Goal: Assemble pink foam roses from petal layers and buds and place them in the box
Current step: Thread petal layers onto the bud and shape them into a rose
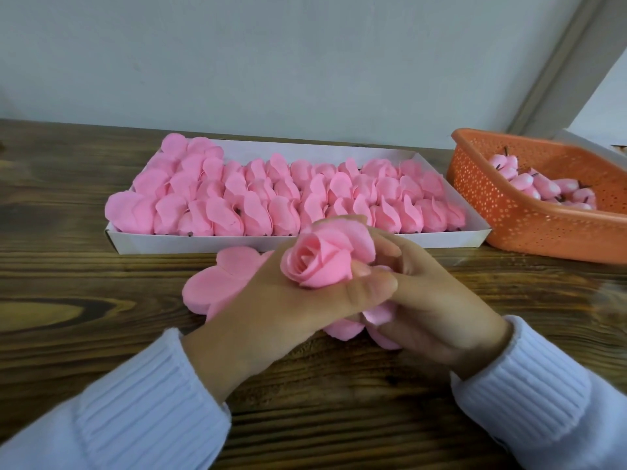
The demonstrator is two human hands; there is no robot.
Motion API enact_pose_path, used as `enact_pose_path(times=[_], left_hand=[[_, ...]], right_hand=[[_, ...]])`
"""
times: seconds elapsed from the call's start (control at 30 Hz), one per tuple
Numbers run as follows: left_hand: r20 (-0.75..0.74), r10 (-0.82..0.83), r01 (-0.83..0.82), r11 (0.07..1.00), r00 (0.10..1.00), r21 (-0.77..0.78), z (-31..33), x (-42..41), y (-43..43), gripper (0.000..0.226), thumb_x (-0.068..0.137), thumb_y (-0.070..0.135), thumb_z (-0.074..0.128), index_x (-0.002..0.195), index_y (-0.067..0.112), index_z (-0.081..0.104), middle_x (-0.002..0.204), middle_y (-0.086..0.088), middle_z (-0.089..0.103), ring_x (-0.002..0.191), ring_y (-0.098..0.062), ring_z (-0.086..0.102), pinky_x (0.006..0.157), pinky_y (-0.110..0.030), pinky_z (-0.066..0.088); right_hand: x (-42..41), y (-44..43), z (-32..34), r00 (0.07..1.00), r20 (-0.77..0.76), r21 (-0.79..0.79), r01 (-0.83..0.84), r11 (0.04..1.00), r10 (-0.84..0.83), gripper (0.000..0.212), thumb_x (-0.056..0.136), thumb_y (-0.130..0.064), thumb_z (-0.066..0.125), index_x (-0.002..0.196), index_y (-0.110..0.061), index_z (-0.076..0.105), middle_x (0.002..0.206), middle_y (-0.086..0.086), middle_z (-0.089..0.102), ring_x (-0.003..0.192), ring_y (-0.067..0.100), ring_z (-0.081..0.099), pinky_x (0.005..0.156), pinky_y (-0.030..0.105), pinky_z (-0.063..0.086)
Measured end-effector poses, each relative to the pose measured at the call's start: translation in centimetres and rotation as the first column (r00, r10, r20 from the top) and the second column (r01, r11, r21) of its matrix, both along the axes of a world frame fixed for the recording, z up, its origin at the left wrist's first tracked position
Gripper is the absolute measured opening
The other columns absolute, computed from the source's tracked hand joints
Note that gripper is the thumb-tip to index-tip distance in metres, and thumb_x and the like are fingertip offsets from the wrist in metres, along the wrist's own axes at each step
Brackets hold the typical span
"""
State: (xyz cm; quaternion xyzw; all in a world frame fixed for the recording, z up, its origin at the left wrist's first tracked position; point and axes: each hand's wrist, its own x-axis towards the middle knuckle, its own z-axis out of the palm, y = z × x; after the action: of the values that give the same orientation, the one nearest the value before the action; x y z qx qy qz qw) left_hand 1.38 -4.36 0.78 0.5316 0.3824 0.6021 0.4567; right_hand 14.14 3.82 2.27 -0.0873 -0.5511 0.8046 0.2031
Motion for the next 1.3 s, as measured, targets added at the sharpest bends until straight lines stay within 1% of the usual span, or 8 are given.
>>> enact_pose_path(times=[0.23,0.33,0.5,0.7,0.93,1.13,1.2,1.3], left_hand=[[-0.093,0.145,-0.14,0.988,0.985,0.067,0.5,0.5,-0.2,0.019,0.086,0.037,0.062,0.099,0.027,0.071,0.068,0.015,0.07,0.068,0.002,0.067,0.059,-0.009,0.049],[-0.057,0.269,-0.264,0.961,0.961,0.082,0.5,0.5,-0.1,0.013,0.083,0.039,0.061,0.077,0.033,0.071,0.041,0.012,0.055,0.037,0.008,0.049,0.041,-0.001,0.035],[-0.071,0.403,-0.402,0.915,0.913,0.02,-0.3,-0.2,0.4,0.015,0.076,0.046,0.063,0.088,0.05,0.071,0.085,0.005,0.073,0.068,-0.002,0.062,0.053,-0.006,0.045],[-0.101,0.346,-0.34,0.938,0.933,0.07,-0.1,0.3,0.4,0.013,0.078,0.042,0.07,0.091,0.045,0.072,0.08,0.015,0.073,0.073,0.008,0.066,0.061,-0.005,0.048],[0.099,0.436,-0.422,0.896,0.894,-0.139,0.0,0.3,0.5,0.063,0.061,0.065,0.067,0.104,0.019,0.068,0.111,-0.031,0.06,0.107,-0.051,0.057,0.096,-0.069,0.039],[-0.054,0.407,-0.41,0.91,0.912,-0.06,0.3,0.5,0.4,0.046,0.073,0.066,0.065,0.091,0.024,0.069,0.069,-0.014,0.069,0.067,-0.029,0.069,0.072,-0.038,0.06],[-0.107,0.359,-0.356,0.933,0.927,0.048,0.7,0.9,0.0,0.028,0.077,0.048,0.059,0.077,0.021,0.066,0.038,0.011,0.054,0.036,0.005,0.052,0.044,-0.003,0.041],[-0.127,0.285,-0.268,0.953,0.95,0.14,0.6,1.4,-0.2,0.005,0.076,0.029,0.057,0.073,0.024,0.057,0.036,0.023,0.049,0.035,0.016,0.046,0.042,0.004,0.03]], right_hand=[[0.3,0.5,0.0,0.998,0.052,0.036,0.028,0.999,-0.03,0.049,0.075,-0.009,0.072,0.12,0.003,0.056,0.104,0.022,0.063,0.091,0.029,0.066,0.071,0.03,0.058],[0.4,0.7,-0.1,0.952,0.118,0.346,0.228,0.91,-0.283,0.017,0.084,-0.008,0.067,0.1,-0.006,0.066,0.079,0.011,0.071,0.068,0.019,0.069,0.059,0.023,0.055],[0.6,0.8,-0.5,0.853,-0.092,0.674,0.433,0.598,-0.513,0.002,0.088,-0.005,0.065,0.09,-0.006,0.065,0.07,0.004,0.069,0.061,0.015,0.066,0.059,0.027,0.054],[0.7,0.1,-0.2,0.788,-0.321,0.757,0.547,0.357,-0.525,0.009,0.085,-0.011,0.065,0.083,-0.019,0.064,0.073,-0.007,0.066,0.064,0.003,0.062,0.061,0.012,0.046],[0.8,0.3,-0.4,0.768,-0.31,0.764,0.552,0.334,-0.56,0.013,0.086,-0.009,0.063,0.08,-0.02,0.061,0.072,-0.006,0.064,0.062,0.004,0.06,0.059,0.009,0.043],[0.7,-0.2,-0.4,0.796,-0.343,0.78,0.537,0.321,-0.498,0.004,0.086,-0.018,0.063,0.084,-0.021,0.062,0.076,-0.01,0.065,0.068,0.01,0.064,0.063,0.02,0.051],[0.7,-0.3,-0.3,0.783,-0.358,0.764,0.559,0.323,-0.509,0.002,0.086,-0.02,0.063,0.085,-0.021,0.063,0.072,-0.013,0.065,0.067,0.007,0.065,0.062,0.016,0.049],[0.7,-0.4,-0.2,0.768,-0.379,0.72,0.596,0.357,-0.517,0.004,0.085,-0.021,0.066,0.084,-0.018,0.064,0.068,-0.008,0.067,0.062,0.001,0.064,0.061,0.008,0.045]])
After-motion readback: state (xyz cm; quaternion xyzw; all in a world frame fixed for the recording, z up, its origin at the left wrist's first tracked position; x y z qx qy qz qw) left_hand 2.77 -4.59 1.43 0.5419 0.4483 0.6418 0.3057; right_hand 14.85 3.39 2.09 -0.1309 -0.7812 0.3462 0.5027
